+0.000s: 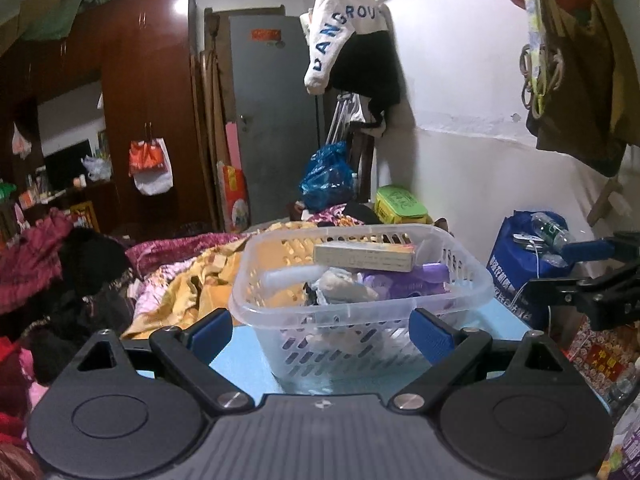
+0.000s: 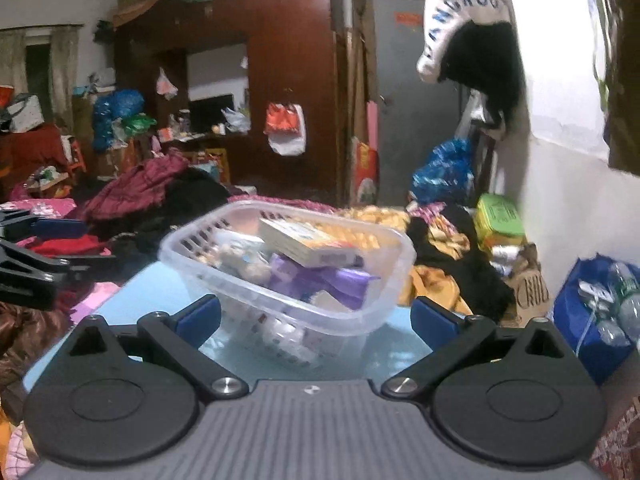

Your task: Organize objects

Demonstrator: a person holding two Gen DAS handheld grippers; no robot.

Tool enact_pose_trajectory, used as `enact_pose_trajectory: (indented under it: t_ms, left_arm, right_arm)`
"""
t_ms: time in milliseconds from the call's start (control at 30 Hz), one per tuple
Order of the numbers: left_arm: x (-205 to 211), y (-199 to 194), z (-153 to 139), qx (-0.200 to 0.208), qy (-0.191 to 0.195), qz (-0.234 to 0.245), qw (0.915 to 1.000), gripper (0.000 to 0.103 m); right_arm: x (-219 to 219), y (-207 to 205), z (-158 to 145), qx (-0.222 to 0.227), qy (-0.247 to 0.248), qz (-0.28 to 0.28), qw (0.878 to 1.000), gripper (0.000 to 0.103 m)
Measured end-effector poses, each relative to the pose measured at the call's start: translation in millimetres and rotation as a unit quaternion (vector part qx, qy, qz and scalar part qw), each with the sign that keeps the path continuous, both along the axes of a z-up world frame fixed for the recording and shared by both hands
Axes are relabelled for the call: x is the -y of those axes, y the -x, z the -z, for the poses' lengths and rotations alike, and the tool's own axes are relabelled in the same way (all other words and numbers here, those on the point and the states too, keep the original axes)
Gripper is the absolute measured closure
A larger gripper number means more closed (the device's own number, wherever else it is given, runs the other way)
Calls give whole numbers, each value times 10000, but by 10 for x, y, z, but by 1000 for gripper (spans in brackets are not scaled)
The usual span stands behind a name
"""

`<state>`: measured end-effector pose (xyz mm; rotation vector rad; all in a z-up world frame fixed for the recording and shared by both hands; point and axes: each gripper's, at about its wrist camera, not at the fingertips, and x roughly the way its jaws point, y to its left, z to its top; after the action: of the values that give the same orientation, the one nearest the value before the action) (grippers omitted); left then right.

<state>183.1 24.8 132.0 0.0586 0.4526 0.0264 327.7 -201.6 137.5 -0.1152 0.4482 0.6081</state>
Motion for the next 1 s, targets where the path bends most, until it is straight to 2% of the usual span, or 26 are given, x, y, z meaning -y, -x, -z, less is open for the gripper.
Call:
enact_pose_trajectory:
  t_ms: [233, 467, 1000]
  left_arm:
    - [48, -154, 92, -163, -12, -64, 9998, 7]
    - [102, -295, 168, -330, 4, -46, 9994, 7]
    - [178, -402, 222, -428, 75, -38, 9990, 7]
  right_arm:
    - [101, -191, 59, -383, -135, 122, 9991, 0]
    - [66, -195, 95, -394, -72, 85, 9992, 0]
    - [55, -209, 120, -447, -91, 68, 9989, 0]
